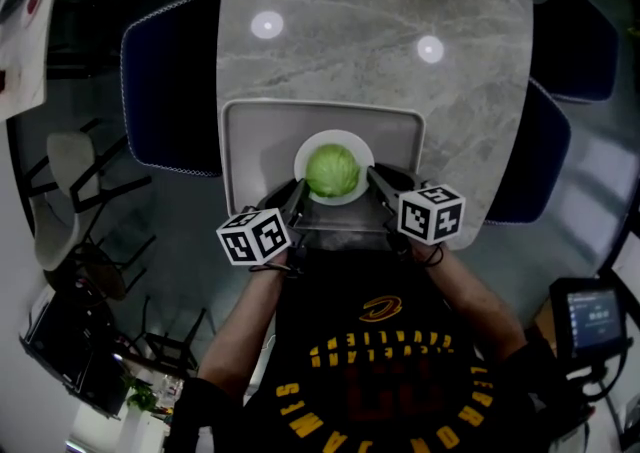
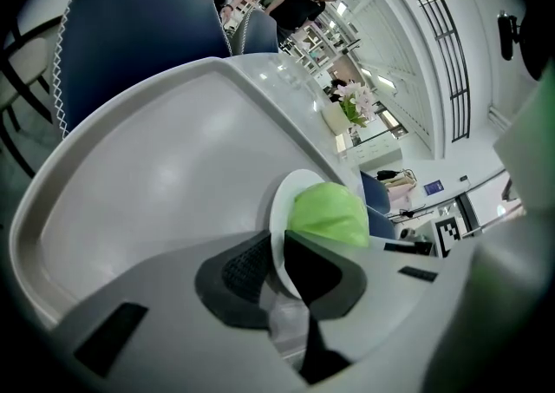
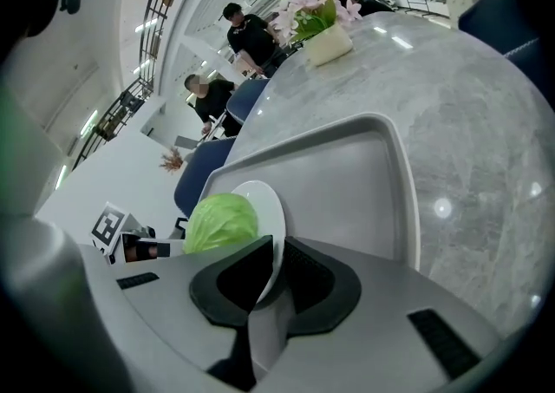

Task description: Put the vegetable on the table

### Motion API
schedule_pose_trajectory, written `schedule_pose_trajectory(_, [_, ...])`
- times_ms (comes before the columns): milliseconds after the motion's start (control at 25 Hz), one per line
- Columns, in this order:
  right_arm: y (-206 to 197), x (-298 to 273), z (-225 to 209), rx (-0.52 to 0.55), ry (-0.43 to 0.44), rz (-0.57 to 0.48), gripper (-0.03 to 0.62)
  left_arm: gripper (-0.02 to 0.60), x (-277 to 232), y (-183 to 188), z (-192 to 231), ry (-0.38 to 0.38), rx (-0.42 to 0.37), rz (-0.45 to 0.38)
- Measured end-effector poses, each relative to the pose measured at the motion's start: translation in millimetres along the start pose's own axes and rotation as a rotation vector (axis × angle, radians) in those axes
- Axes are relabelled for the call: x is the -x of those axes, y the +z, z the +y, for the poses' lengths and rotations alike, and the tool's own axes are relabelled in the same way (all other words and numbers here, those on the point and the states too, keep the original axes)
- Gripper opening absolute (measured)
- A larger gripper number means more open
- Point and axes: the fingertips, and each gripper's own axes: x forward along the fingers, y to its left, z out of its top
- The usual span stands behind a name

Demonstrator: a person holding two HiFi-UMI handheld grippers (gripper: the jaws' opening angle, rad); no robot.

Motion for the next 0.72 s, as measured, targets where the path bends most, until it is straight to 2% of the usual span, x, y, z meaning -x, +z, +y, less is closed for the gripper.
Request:
schedule_pose_trajectory(400, [-2.0,1.4,-5.0,-0.055,0.013,-0.008,0.041,0.041,-3.5,0.1,0.4,-0.021,0.042,0.005])
schedule_pose_trajectory(720, [-1.7,1.2,-8.5,-0.071,0.013,-0.014,0.041,0.041,-7.2,0.6,-0.3,-0.016,0.032,0.016])
